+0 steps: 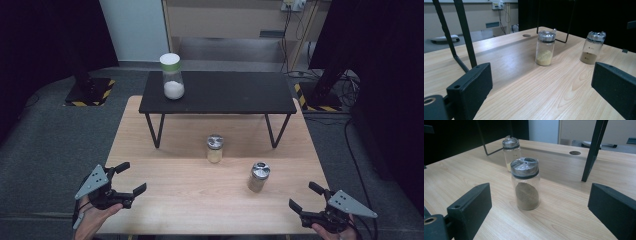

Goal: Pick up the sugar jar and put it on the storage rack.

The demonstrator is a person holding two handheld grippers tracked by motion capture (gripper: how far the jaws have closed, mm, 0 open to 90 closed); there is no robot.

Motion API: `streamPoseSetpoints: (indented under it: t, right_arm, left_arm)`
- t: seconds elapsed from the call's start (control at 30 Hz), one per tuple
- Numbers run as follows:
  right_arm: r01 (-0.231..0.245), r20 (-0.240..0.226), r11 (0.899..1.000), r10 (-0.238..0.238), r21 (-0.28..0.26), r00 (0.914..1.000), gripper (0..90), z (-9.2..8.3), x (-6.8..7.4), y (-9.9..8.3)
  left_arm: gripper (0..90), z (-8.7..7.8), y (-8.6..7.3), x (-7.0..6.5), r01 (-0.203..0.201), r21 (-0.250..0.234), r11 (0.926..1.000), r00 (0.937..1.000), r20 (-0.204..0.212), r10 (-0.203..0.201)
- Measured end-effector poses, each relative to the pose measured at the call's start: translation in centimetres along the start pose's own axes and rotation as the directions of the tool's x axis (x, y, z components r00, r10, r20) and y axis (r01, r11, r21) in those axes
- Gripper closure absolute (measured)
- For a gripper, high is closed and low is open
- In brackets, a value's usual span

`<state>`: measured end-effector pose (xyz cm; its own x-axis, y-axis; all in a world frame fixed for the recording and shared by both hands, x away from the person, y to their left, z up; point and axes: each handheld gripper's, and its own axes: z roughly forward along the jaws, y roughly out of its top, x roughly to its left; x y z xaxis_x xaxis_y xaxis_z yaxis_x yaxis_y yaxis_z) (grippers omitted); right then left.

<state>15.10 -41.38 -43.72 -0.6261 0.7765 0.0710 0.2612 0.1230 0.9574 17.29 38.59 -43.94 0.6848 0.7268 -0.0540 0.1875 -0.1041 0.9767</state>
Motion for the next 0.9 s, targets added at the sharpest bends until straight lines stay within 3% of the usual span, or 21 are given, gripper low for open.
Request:
streamPoseSetpoints:
  t: [0.2, 0.57, 0.73, 0.9]
  right_arm:
    - [0.003, -0.002, 1.000, -0.003, -0.001, 1.0000, 5.7, 0.0, 0.0, 0.0]
    - [0.005, -0.001, 1.000, -0.005, -0.001, 1.0000, 5.6, 0.0, 0.1, 0.0]
    - [0.003, 0.000, 1.000, -0.003, -0.003, 1.0000, 5.6, -0.1, 0.0, 0.0]
    - [0.004, -0.001, 1.000, -0.004, -0.001, 1.0000, 5.6, 0.0, 0.0, 0.0]
  left_arm:
    - [2.0, 0.0, -0.6, 0.2, -0.008, -0.010, 0.9999, 0.9999, 0.013, 0.009]
    - [0.9, 0.3, -1.3, 0.8, 0.016, -0.004, 0.9999, 0.9994, 0.032, -0.016]
    - [0.0, 0.3, -1.6, 1.3, 0.062, -0.010, 0.9980, 0.9973, 0.039, -0.062]
    - [0.0, 0.2, -1.6, 1.3, 0.062, -0.005, 0.9981, 0.9972, 0.041, -0.062]
